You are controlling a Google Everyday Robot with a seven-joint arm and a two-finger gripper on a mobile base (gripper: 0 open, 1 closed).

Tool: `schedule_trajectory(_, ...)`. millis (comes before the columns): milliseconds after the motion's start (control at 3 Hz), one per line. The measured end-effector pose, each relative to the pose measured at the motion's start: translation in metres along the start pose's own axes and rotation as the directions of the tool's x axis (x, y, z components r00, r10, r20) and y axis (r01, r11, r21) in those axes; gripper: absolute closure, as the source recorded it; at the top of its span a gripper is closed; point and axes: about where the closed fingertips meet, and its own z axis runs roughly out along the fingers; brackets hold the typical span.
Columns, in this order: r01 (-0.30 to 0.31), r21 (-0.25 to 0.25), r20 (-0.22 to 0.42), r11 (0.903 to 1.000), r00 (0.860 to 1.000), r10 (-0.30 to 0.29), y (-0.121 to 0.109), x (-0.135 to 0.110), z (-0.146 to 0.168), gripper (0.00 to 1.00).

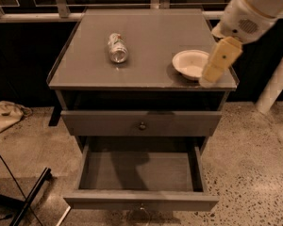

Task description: Place 7up can into middle drawer

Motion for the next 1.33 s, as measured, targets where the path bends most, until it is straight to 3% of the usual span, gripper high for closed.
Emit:
schedule_trajectory(333, -0.089, -0.086, 0.050, 0.9923, 0.994, 0.093, -0.060, -0.042, 0.048, 0.00)
schedule_trajectory(1000, -0.080, -0.091, 0.033, 0.9927, 0.996, 0.083, -0.046, -0.036, 0.049, 0.00)
schedule_trajectory(1333, -0.116, -0.147, 0.122, 0.9823, 0.983, 0.134, -0.066, -0.086, 0.100, 0.00)
